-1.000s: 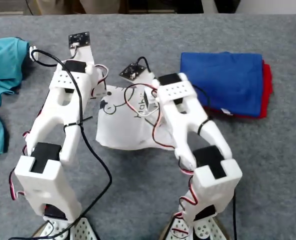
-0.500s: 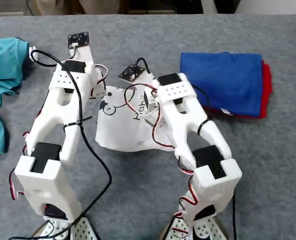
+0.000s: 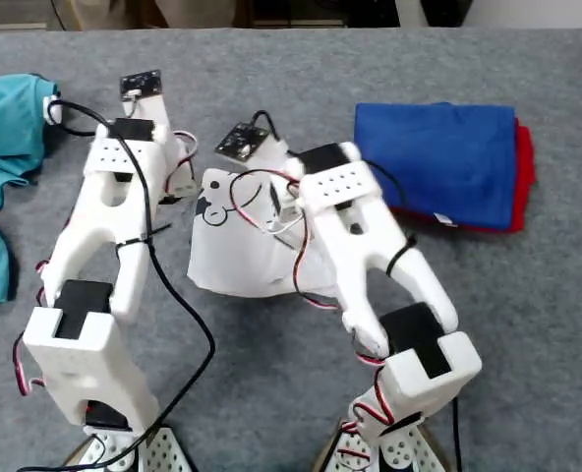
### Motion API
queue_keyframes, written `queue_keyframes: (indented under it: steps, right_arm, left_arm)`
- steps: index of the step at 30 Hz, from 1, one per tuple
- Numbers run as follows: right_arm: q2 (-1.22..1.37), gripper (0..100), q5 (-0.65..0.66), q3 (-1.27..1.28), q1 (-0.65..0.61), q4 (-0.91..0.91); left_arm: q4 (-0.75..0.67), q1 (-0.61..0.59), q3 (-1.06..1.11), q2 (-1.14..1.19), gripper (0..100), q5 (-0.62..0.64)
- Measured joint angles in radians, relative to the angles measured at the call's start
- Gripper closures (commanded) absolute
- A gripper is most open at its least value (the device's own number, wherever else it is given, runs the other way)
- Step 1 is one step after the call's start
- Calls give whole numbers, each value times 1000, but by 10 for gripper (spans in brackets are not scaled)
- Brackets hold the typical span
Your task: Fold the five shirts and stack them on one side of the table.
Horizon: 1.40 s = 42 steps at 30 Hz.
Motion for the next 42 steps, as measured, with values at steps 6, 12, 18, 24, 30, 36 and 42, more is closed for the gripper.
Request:
queue_keyframes:
  steps: [6,12,18,24,30,36,42]
  right_arm:
    - [0,825,0,0,-9,0]
    - [61,912,0,0,17,0]
    - [83,996,0,0,23,-3]
    - [83,996,0,0,40,18]
    - [11,996,6,31,109,46]
    - [-123,996,43,163,149,46]
    - [-201,993,43,272,147,46]
  left_arm:
    - [28,-87,0,0,981,-6]
    - [28,-109,0,0,981,-9]
    - [28,-109,0,0,981,-9]
    - [28,-109,0,0,981,-9]
    - [28,-109,0,0,981,-9]
    - [28,-109,0,0,981,-9]
    - [28,-109,0,0,981,-9]
